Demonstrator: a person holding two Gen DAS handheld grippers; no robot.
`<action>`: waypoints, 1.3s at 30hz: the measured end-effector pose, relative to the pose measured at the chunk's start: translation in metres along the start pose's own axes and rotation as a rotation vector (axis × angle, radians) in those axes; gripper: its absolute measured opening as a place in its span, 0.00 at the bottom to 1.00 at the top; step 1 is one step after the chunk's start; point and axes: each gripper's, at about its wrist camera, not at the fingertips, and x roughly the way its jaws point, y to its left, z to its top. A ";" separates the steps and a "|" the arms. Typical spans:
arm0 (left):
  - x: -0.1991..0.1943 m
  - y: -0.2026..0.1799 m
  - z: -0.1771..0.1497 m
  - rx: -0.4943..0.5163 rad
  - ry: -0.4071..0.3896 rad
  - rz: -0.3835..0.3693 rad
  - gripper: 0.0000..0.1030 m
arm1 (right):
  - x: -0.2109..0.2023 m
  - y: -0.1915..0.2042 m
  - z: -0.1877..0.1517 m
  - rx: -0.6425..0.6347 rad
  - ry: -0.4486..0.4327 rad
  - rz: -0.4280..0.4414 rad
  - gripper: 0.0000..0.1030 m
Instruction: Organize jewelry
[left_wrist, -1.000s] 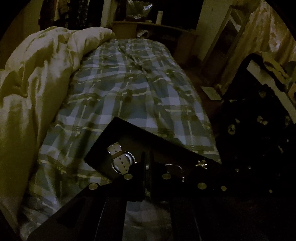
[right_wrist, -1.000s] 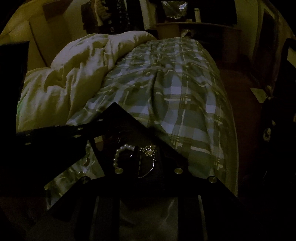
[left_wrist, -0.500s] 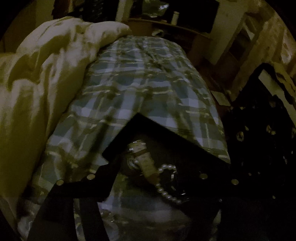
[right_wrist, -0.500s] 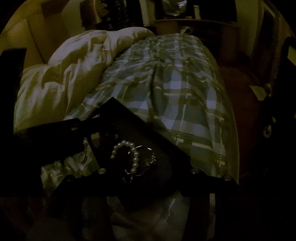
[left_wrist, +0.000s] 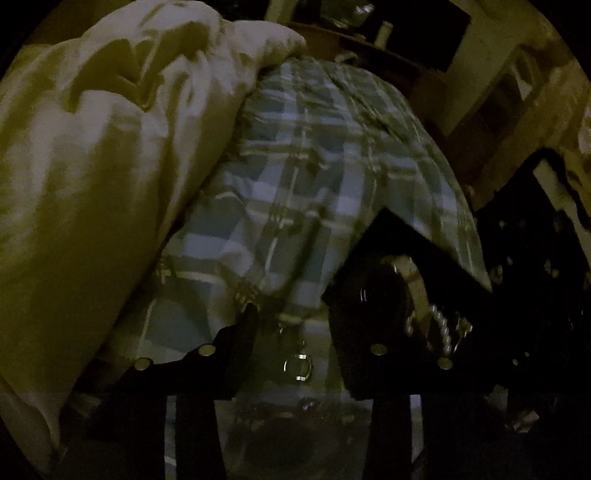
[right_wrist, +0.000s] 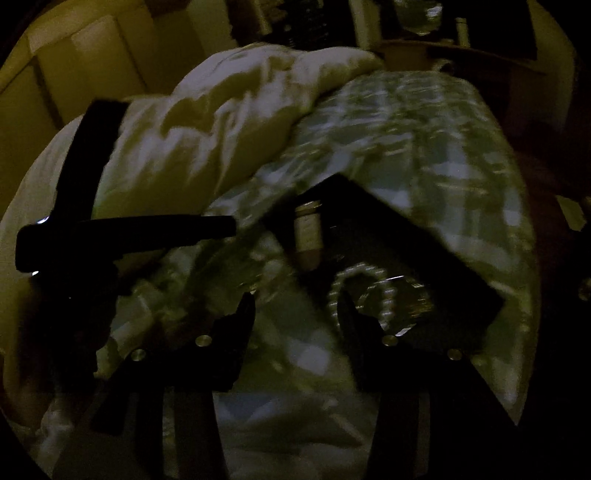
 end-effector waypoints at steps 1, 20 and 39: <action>0.000 0.000 -0.002 0.012 0.004 -0.003 0.34 | 0.002 0.004 -0.002 -0.008 0.006 0.013 0.46; 0.053 -0.006 -0.031 0.129 0.182 -0.002 0.12 | 0.081 0.049 -0.020 -0.067 0.188 0.053 0.35; 0.053 0.013 -0.028 -0.015 0.190 -0.078 0.08 | 0.099 0.039 -0.023 -0.020 0.243 0.056 0.28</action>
